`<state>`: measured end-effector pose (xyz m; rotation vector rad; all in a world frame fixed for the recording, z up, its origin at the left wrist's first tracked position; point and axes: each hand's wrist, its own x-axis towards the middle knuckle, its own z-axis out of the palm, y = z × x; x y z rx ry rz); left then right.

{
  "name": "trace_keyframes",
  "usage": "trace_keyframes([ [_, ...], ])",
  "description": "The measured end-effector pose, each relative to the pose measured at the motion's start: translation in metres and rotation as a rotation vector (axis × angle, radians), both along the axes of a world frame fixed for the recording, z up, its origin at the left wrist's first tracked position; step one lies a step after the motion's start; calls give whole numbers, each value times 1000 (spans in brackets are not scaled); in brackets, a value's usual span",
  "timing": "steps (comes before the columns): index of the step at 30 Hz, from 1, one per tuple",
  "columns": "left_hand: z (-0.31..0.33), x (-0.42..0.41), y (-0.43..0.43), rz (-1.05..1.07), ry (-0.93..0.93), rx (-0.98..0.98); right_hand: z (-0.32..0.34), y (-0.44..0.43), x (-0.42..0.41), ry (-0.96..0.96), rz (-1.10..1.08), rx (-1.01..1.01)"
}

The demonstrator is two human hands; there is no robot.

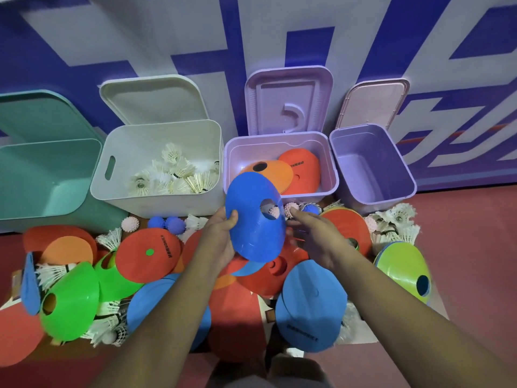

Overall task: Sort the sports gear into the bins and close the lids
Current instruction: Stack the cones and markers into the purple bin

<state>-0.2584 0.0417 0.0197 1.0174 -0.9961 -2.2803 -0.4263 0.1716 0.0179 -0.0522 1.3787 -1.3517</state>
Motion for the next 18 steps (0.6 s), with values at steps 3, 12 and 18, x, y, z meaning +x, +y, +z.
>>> trace_keyframes([
  [3,-2,-3,-3,-43,17,57,-2,-1,-4,54,34,13],
  [12,-18,56,-15,-471,-771,-920,-13,-6,-16,-76,-223,-184],
  [18,-50,87,4,-899,-1037,-1307,-33,-12,-11,-167,-261,-179],
])
